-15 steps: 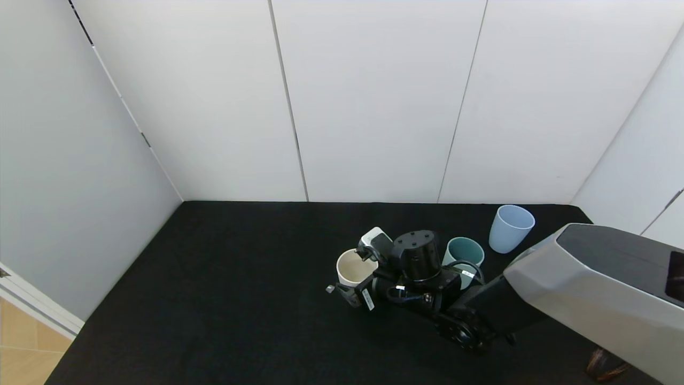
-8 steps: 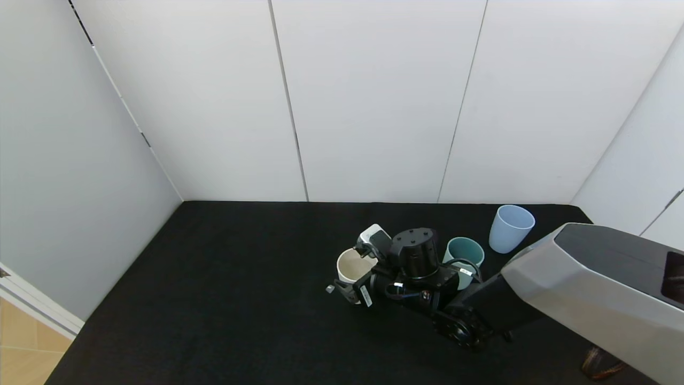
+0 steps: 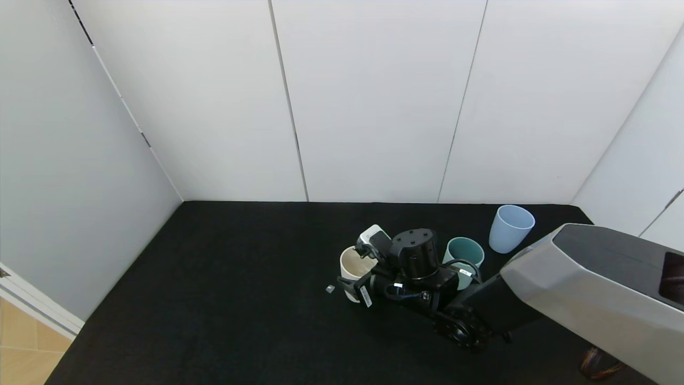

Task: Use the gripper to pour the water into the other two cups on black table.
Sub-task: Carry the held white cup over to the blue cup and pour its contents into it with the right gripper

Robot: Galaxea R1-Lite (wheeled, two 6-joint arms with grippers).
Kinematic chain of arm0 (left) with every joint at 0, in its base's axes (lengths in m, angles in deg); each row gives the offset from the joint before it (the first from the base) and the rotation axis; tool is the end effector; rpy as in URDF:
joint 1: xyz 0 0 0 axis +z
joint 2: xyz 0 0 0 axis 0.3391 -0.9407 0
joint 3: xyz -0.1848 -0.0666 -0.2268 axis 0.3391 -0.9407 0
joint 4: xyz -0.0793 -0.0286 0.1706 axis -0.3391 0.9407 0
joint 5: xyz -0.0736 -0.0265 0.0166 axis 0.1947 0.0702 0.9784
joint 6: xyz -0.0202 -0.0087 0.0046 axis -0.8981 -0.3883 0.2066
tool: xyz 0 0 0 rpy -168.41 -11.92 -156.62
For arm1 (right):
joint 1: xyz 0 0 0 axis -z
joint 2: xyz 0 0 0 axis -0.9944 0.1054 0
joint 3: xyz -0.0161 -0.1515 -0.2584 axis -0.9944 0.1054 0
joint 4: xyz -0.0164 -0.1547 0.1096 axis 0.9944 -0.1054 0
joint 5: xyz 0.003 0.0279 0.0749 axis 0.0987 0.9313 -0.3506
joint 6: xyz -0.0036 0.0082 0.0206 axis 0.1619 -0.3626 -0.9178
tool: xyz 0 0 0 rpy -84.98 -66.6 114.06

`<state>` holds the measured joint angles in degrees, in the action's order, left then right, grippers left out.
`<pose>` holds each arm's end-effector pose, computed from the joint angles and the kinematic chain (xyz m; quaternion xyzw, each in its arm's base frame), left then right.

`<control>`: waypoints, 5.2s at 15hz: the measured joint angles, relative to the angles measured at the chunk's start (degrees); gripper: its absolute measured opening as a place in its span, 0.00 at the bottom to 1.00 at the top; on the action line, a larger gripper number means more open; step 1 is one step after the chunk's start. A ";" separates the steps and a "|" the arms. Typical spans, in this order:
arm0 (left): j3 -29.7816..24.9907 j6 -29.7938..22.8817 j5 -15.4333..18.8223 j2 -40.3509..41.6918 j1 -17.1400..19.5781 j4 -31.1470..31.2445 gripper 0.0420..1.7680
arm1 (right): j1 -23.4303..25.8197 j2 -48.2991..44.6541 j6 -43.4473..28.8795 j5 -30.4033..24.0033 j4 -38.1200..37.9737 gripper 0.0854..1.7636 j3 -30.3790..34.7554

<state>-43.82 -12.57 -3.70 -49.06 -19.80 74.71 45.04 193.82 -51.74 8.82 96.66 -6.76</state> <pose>-0.0230 0.0001 0.0762 -0.0021 -0.0041 0.0021 1.0000 0.3466 0.2811 0.0500 -0.0982 0.1565 0.3566 0.9158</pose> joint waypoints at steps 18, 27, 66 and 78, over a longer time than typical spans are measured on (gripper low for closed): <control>0.00 0.02 -0.02 0.00 0.02 0.00 0.97 | 6.36 -15.85 1.71 0.46 -13.23 0.73 -1.29; 0.00 0.00 -0.02 0.00 0.02 0.00 0.97 | 20.37 -28.59 5.66 -0.50 -20.87 0.73 0.33; 0.00 0.00 -0.02 0.00 0.02 0.00 0.97 | 51.99 -19.35 33.29 -14.69 -31.59 0.73 -7.63; 0.00 0.00 0.00 0.00 0.02 0.00 0.97 | 48.53 -19.19 45.43 -7.13 -36.28 0.73 -10.08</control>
<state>-43.82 -12.57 -3.70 -49.06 -19.78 74.71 93.57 174.63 -6.30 1.69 60.38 -16.84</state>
